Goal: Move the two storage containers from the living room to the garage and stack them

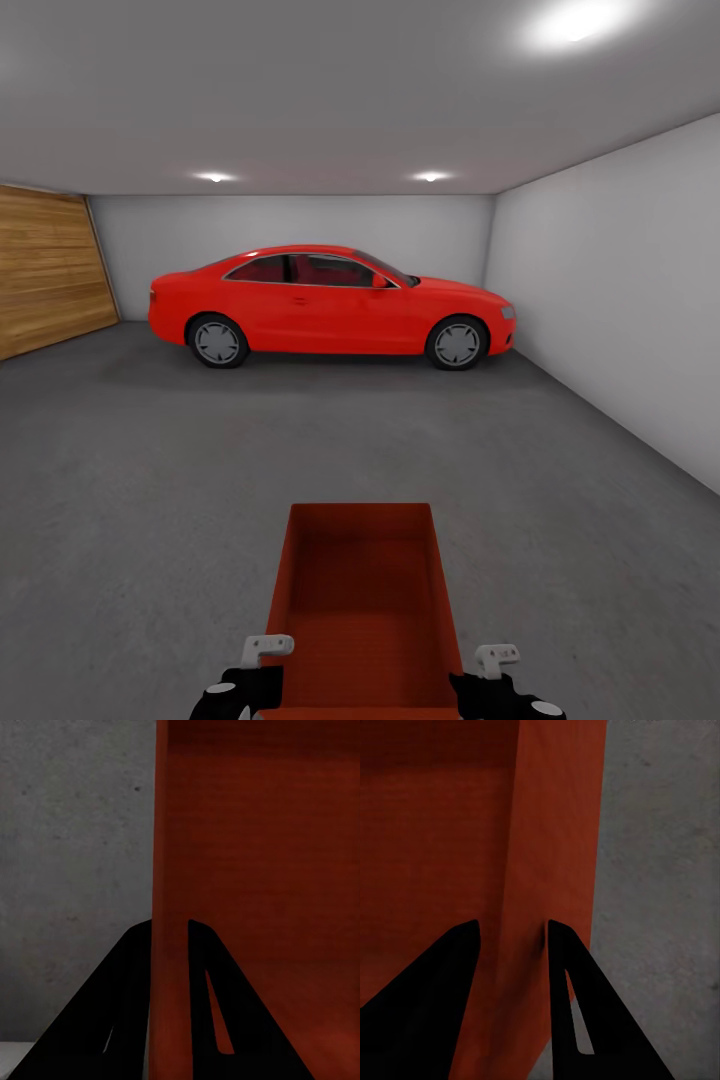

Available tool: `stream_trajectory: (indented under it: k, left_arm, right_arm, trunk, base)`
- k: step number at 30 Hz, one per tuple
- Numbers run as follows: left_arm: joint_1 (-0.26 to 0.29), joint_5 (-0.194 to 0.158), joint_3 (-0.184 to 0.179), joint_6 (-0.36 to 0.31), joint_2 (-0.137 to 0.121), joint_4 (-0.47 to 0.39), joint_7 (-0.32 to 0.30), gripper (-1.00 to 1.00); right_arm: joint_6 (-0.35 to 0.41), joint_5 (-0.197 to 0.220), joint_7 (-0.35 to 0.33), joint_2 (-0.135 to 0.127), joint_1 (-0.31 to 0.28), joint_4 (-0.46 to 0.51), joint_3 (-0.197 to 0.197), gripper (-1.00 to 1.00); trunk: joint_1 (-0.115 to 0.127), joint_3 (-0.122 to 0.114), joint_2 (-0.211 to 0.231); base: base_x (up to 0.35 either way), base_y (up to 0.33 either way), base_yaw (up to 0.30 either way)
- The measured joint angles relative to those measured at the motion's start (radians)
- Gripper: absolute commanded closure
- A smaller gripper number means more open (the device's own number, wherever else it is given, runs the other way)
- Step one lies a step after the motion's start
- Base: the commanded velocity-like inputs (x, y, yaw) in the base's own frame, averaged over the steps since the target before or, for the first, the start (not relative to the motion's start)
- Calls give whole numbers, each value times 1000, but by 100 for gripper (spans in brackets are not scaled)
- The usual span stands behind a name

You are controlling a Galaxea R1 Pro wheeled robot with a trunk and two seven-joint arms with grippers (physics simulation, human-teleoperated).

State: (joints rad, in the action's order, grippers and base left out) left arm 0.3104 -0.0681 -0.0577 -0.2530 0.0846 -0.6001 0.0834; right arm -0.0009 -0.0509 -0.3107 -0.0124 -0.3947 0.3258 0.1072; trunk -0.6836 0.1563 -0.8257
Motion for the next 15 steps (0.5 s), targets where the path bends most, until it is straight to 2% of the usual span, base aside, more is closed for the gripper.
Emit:
stream_trajectory:
  k: [9,15]
  left_arm:
    - [0,0,0,0,0,0,0,100]
    - [0,0,0,0,0,0,0,100]
  right_arm:
    - [0,0,0,0,0,0,0,100]
    - [0,-1,0,0,0,0,1,100]
  trunk:
    - [0,0,0]
    - [0,0,0]
  base:
    - [10,0,0]
    - [134,0,0]
